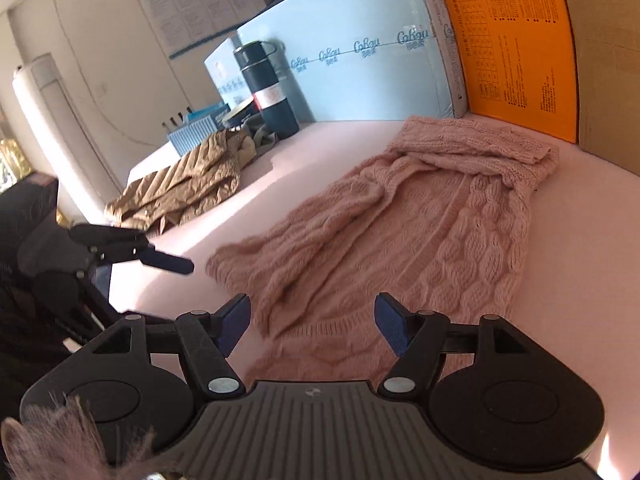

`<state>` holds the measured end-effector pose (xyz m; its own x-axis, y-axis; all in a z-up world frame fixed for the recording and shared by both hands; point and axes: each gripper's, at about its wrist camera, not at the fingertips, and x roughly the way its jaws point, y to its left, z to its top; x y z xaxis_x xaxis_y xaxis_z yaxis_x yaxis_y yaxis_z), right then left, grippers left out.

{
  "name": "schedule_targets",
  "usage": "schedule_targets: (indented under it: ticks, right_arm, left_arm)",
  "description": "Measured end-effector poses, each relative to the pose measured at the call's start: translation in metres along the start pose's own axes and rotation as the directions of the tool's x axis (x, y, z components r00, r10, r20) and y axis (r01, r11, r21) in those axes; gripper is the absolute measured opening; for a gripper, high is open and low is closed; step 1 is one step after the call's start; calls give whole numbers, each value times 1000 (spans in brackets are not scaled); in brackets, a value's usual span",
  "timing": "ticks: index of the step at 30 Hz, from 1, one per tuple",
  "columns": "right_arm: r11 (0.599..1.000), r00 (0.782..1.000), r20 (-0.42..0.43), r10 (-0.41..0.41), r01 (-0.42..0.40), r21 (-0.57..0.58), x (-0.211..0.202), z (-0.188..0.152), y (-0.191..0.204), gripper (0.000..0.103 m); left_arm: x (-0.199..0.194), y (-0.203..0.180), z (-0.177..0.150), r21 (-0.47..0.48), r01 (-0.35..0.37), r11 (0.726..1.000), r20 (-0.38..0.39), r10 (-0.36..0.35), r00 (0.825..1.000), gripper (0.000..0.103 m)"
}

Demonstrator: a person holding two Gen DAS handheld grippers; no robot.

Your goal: Fold clothes

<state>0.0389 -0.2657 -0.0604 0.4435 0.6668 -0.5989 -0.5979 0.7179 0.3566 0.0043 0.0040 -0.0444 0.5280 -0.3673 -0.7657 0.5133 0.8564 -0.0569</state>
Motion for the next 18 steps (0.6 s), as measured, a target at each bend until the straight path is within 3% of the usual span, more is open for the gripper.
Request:
schedule_targets:
  ticks: [4,7,10,13,18]
  right_arm:
    - [986,998,-31,-50,44,-159,-27,-33,20,74]
    - [946,993,-34,-112,96,-310,-46,-54,30,76]
    - [856,985,-56,-161,111,-505,-59,-81,41,78]
    - [774,984,-82,-156,71,-629,-66,-105,51,78]
    - [644,997,-56,-58,-5,-765,-64,-130,76,78]
  left_arm:
    - [-9,-22,-15,-3,13,1000,-32,-13,999,81]
    - [-12,-37,-23,0,10,1000,-49,-10,999,81]
    - [-16,-48,-30,-24,5,1000,-52,-6,999,81]
    - [-21,-55,-37,-56,-4,998,-58,1,998,81]
    - [-24,-64,-47,-84,-10,996,-79,3,997,81]
